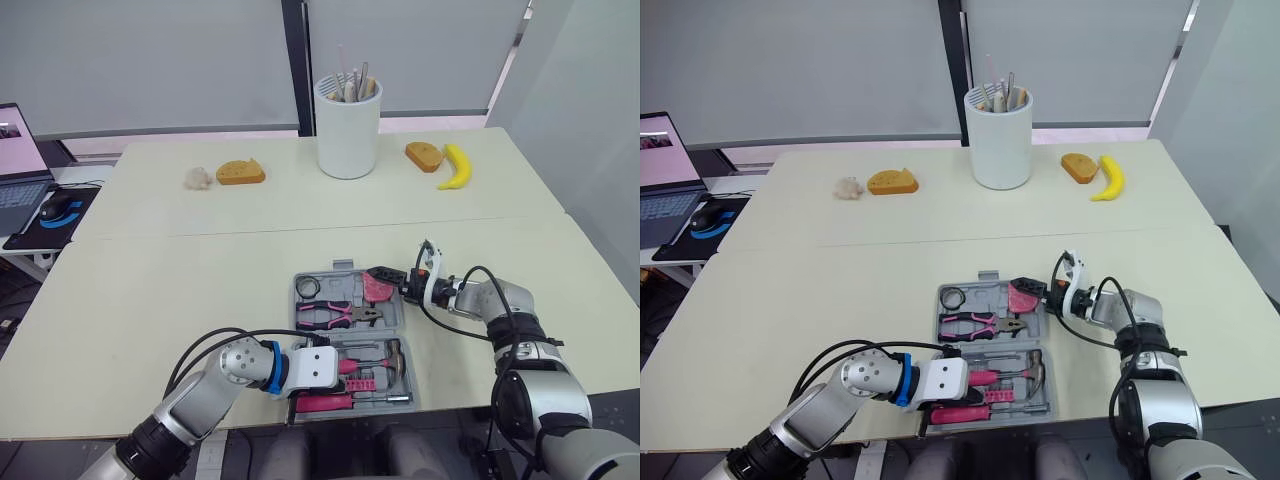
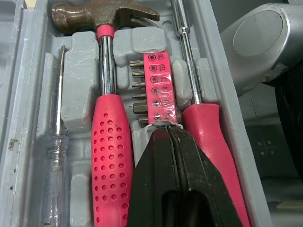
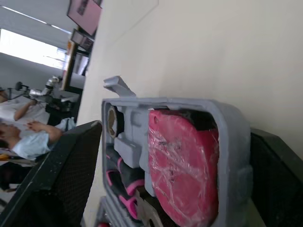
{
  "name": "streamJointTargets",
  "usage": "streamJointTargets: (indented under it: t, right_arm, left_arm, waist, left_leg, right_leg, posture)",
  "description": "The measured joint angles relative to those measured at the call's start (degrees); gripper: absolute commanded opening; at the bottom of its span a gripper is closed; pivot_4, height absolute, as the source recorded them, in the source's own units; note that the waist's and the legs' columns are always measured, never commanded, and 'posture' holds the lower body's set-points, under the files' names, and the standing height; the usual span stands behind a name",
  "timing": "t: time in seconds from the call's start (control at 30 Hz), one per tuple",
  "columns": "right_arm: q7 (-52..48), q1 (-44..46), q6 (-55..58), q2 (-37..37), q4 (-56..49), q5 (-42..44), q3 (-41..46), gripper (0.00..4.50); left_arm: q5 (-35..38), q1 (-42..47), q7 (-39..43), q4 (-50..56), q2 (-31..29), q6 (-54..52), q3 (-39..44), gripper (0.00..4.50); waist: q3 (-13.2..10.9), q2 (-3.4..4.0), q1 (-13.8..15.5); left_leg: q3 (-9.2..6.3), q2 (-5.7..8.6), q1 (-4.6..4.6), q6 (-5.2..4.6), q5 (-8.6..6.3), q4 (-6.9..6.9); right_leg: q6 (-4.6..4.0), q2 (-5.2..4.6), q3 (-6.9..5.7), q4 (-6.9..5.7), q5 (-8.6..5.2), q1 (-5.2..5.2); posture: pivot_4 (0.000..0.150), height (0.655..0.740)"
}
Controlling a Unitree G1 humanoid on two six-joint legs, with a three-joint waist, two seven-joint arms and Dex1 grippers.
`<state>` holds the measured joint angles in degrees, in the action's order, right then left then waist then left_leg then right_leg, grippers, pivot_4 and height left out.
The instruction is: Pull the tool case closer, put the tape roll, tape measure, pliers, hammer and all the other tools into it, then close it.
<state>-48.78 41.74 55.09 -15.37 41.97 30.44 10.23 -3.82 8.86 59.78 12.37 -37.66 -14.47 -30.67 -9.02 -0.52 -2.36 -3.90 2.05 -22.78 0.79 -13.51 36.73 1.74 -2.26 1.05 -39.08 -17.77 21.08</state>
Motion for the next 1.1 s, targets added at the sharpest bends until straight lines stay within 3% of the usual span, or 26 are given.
streamJointTargets:
  t: [0.47, 0.7, 0.93, 1.1]
  right_arm:
    - [-1.9, -3.4, 10.5, -2.3, -18.6, 5.9, -0.1, 4.46]
    - [0.5, -7.7, 18.8, -4.9, -30.6, 11.6, 2.1, 4.46]
    - [1.2, -12.2, 27.4, -7.5, -43.4, 19.8, 2.2, 4.46]
    - [3.4, -17.5, 35.2, -9.7, -55.2, 29.6, 4.7, 4.46]
  left_arm:
    - [-0.2, -0.8, -0.6, 0.6, 0.0, 0.0, 0.2, 0.0]
    - [3.1, -5.6, -0.6, 6.8, -3.3, -4.3, 5.2, 0.0]
    - [9.5, -13.0, 1.7, 15.4, -13.8, -11.5, 15.8, 0.0]
    - [13.0, -29.1, 5.3, 15.6, -23.2, -10.5, 29.6, 0.0]
  waist:
    - [0.0, 0.0, 0.3]
    - [0.0, -0.01, 0.2]
    - [-0.3, -0.04, 0.5]
    - [-0.3, -0.06, 0.6]
  left_leg:
    - [-0.03, -0.01, -0.04, 0.0, 0.0, -0.03]
    - [-0.02, -0.07, -0.16, 0.0, 0.0, -0.14]
    - [-0.02, -0.08, -0.19, 0.0, -0.01, -0.25]
    - [-0.01, -0.1, -0.19, 0.01, -0.01, -0.47]
  right_leg:
    - [0.0, -0.01, 0.0, 0.02, 0.0, 0.05]
    - [-0.08, -0.01, -0.02, 0.03, -0.05, 0.23]
    - [-0.15, -0.01, -0.05, 0.11, -0.09, 0.26]
    - [-0.29, -0.04, -0.07, 0.16, -0.17, 0.33]
  posture:
    - [0.15, 0.74]
    - [0.15, 0.74]
    - [0.15, 0.74]
    - [0.15, 0.74]
